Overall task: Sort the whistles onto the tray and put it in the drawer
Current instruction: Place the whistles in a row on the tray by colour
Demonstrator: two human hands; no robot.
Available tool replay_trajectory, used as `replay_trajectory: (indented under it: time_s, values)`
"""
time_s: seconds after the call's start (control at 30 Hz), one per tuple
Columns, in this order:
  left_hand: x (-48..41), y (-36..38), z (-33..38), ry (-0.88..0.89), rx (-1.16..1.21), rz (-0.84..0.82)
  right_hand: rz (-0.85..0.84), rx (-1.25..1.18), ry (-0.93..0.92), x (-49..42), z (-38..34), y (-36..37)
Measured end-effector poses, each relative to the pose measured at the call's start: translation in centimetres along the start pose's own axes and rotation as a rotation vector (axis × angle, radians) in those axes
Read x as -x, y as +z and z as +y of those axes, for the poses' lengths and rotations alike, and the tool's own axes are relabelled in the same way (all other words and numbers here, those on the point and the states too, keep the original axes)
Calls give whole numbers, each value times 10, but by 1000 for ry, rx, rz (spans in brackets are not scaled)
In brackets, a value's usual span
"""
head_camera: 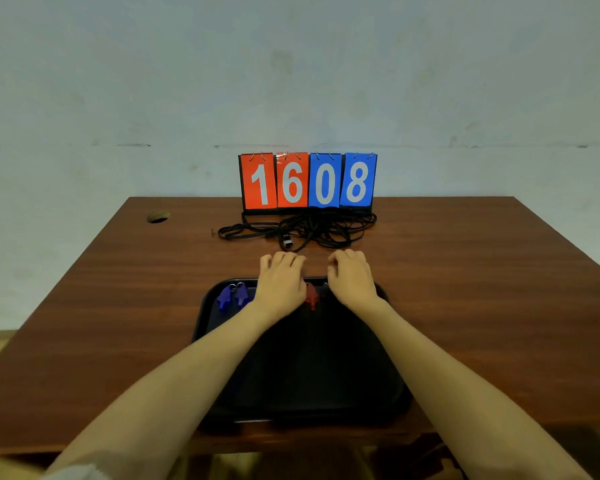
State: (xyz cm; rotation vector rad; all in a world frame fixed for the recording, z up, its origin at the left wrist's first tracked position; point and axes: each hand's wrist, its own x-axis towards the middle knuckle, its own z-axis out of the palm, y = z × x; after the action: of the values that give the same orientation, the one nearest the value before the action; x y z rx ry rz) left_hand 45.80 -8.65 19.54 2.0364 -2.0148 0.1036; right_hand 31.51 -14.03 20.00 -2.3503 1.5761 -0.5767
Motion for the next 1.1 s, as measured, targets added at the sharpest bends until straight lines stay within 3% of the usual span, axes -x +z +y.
replay_trajectory:
  time_s: [0.23, 0.53, 0.7, 0.9, 1.1]
  values:
    - [-51, -12, -51, -107, -132, -173, -153, 8, -78, -71, -36, 16]
    - [-95, 24, -77, -25, -130, -363, -303, 20, -62, -126, -48, 65]
    - [-94, 40, -86, -63, -123, -410, -216, 12, -39, -129, -44, 79]
    - [-86, 41, -87, -105, -194, -319, -199, 22, 22, -121, -36, 67]
    - [-75, 21, -70, -187, -166, -301, -79, -305, 93, -96, -15, 33]
